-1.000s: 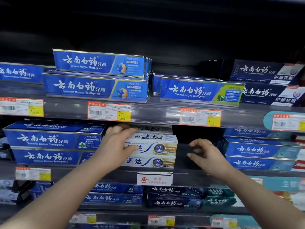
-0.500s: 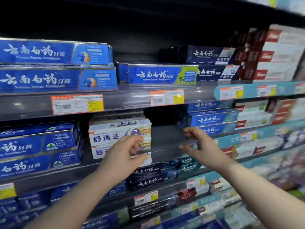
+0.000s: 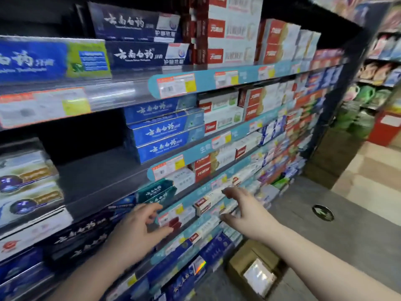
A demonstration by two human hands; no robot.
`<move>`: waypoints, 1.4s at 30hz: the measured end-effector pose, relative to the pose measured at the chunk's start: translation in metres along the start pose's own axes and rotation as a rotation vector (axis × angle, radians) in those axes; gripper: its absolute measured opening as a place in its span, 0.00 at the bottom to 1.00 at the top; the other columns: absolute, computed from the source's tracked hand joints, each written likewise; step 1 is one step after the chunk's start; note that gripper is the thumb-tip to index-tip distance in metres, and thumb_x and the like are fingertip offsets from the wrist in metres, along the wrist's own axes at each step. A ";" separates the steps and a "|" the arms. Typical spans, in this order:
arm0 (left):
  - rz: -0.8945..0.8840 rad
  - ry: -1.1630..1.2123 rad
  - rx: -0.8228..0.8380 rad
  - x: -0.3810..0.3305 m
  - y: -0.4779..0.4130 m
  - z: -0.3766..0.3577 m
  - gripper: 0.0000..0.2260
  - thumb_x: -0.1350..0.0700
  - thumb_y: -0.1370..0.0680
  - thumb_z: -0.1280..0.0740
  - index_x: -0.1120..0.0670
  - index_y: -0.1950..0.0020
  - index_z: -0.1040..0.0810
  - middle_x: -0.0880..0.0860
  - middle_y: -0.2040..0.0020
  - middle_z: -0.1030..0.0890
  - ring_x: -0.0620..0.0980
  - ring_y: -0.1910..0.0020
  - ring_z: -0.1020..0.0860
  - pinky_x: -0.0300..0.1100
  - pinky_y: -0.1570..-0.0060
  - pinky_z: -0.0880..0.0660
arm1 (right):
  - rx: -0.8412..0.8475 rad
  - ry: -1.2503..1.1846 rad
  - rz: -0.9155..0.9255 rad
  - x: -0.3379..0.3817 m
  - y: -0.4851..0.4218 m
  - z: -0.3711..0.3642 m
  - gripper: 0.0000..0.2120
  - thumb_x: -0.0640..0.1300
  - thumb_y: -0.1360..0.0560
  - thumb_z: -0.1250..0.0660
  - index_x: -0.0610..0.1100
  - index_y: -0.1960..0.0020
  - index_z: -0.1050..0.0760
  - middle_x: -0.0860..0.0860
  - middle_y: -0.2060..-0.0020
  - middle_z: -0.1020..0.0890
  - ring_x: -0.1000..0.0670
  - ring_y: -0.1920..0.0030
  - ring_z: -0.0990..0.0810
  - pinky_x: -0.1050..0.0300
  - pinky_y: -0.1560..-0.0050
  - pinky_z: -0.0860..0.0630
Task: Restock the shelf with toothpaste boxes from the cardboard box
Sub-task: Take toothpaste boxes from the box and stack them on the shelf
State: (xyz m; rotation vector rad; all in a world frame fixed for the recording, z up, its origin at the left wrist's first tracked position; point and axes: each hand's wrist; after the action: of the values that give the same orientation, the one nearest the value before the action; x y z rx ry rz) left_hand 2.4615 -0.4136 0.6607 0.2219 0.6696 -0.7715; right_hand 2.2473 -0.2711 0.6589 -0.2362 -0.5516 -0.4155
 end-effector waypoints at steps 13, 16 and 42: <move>0.039 -0.056 0.380 -0.126 -0.110 -0.207 0.27 0.47 0.28 0.30 0.52 0.32 0.33 0.54 0.35 0.30 0.51 0.39 0.28 0.42 0.42 0.31 | 0.100 0.146 -0.328 -0.236 0.058 0.079 0.31 0.54 0.30 0.33 0.48 0.31 0.39 0.47 0.35 0.30 0.46 0.33 0.33 0.53 0.33 0.35; 0.044 -0.130 0.491 -0.144 -0.125 -0.244 0.29 0.43 0.29 0.32 0.49 0.31 0.35 0.52 0.32 0.33 0.50 0.36 0.29 0.41 0.43 0.32 | 0.125 0.142 -0.402 -0.273 0.071 0.089 0.31 0.55 0.31 0.33 0.49 0.31 0.38 0.48 0.35 0.30 0.46 0.33 0.33 0.53 0.33 0.35; 0.313 -0.085 0.697 -0.172 -0.331 -0.466 0.29 0.45 0.29 0.30 0.51 0.31 0.34 0.51 0.36 0.28 0.47 0.43 0.27 0.41 0.46 0.28 | 0.590 0.130 -0.598 -0.533 -0.083 0.105 0.31 0.54 0.29 0.35 0.48 0.29 0.40 0.47 0.33 0.31 0.45 0.33 0.33 0.52 0.34 0.33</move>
State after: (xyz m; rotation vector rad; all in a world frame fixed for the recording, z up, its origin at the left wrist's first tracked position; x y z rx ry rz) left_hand 1.9159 -0.3539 0.4262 0.9025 0.2523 -0.6826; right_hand 1.7513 -0.1413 0.4614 0.5349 -0.5880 -0.8154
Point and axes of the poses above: each hand's wrist, its own y-axis away from the middle knuckle, its own z-axis out of the back of the hand, x = y × z
